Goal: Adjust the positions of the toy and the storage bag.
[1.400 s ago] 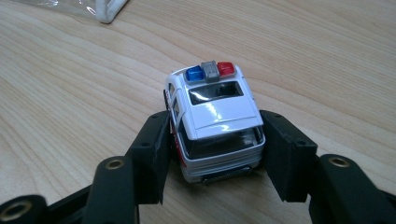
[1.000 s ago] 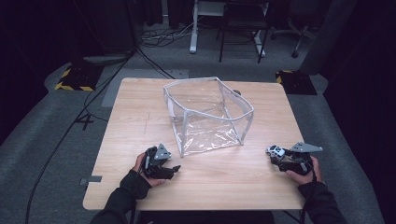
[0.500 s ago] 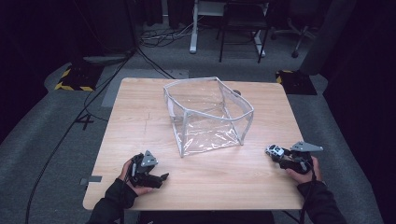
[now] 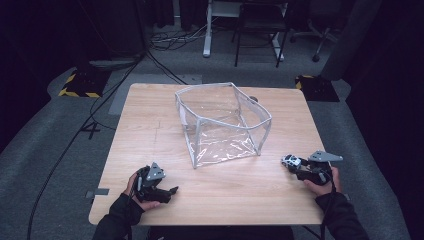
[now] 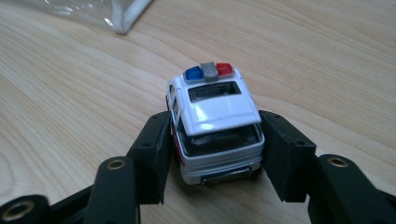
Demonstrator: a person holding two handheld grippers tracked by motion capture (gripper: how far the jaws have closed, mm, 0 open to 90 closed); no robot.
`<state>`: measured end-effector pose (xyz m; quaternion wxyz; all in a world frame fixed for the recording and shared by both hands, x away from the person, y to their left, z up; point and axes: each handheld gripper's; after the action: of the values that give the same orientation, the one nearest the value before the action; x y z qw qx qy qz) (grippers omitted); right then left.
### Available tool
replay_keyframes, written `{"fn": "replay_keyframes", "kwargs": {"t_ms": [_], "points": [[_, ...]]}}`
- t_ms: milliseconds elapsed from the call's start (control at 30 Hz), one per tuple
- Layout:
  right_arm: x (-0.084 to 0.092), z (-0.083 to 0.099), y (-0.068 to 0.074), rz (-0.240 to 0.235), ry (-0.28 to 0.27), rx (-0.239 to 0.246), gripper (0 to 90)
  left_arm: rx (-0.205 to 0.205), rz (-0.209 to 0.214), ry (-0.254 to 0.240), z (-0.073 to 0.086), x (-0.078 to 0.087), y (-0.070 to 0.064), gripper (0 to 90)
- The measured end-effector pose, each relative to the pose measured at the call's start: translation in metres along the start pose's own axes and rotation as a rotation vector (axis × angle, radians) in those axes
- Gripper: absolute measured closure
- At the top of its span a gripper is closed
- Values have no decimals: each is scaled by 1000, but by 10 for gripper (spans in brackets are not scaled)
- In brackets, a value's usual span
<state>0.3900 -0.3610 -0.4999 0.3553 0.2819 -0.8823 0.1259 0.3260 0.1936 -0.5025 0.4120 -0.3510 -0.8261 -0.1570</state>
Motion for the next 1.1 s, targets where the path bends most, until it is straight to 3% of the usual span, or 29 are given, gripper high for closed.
{"fn": "replay_keyframes", "kwargs": {"t_ms": [133,433,833,1100], "points": [[4,-5,2,-29,-33,-6,470,-1,-7,-3,0,0,1,153],[10,-23,10,-22,-50,27,471,-8,-4,1,-1,-1,2,153],[18,-29,9,-12,-66,41,471,3,-9,-2,-2,-1,3,154],[19,-28,8,-22,-91,17,471,3,-11,-6,-2,-1,3,154]]}}
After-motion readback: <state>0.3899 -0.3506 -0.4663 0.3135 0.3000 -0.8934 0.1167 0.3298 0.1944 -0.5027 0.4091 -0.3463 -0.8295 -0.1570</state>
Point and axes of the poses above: each handheld gripper's, and its own axes: x roughly backward along the jaws, z roughly out of its underside, y roughly to its left, and after that the axes turned 5 degrees about y, right-handed
